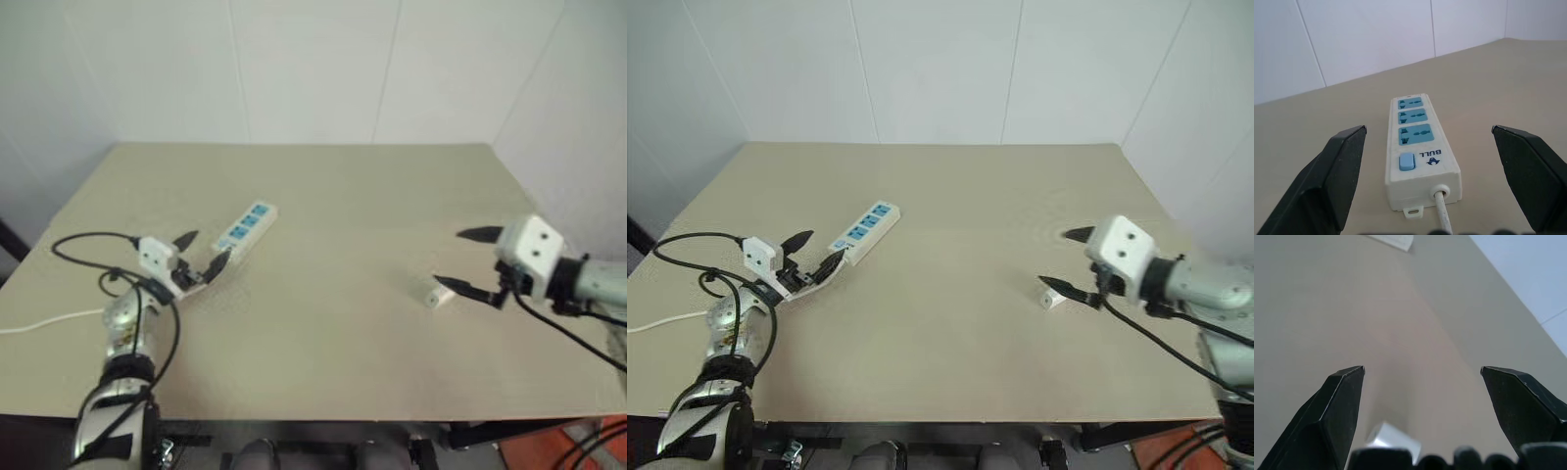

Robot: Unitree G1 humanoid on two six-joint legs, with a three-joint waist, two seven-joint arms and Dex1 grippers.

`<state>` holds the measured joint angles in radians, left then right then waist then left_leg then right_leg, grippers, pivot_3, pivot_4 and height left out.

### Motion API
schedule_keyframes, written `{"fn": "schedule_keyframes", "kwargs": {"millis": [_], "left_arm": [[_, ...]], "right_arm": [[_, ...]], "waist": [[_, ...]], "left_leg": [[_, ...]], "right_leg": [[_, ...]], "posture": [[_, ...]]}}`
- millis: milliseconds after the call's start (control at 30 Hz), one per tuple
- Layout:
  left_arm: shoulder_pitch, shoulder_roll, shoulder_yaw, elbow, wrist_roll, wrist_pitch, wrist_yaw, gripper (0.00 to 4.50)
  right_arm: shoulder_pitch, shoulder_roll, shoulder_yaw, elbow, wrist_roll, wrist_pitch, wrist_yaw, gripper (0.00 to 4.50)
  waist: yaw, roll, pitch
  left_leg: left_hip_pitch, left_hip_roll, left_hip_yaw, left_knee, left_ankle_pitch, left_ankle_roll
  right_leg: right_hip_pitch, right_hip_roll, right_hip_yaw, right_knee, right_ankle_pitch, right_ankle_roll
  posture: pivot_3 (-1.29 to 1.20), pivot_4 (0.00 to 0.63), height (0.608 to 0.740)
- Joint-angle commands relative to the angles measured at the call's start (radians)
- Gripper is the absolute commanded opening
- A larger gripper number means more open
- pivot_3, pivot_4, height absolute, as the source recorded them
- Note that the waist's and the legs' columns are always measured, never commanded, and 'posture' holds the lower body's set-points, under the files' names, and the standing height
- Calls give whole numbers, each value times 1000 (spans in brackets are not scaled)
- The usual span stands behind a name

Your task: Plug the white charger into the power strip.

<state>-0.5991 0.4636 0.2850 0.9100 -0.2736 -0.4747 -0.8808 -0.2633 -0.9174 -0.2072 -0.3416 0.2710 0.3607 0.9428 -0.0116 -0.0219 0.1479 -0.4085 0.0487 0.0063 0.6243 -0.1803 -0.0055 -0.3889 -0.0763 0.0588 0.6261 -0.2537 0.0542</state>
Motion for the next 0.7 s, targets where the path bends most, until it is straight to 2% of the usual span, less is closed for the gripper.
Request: {"fn": "schedule_keyframes", "kwargs": {"millis": [33,367,700], "left_arm": [[-52,-16,-6,52,31,-49,77,4470],[-124,-46,-8,169,42,-40,109,4470],[-192,-47,-33,279,101,-32,175,4470]], "right_arm": [[-44,27,60,-112,23,72,-46,4500],[-122,82,200,-183,15,159,-90,4500],[-128,92,244,-211,13,180,-96,4500]], "waist": [[0,0,0],[3,0,0],[1,-1,0]], "left_leg": [[0,0,0,0,0,0],[0,0,-1,1,0,0],[-1,0,-1,1,0,0]], "right_leg": [[0,0,0,0,0,0],[0,0,0,0,1,1],[0,0,-1,0,1,1]], "posture": [[0,150,740],[0,150,740],[0,150,740]]}}
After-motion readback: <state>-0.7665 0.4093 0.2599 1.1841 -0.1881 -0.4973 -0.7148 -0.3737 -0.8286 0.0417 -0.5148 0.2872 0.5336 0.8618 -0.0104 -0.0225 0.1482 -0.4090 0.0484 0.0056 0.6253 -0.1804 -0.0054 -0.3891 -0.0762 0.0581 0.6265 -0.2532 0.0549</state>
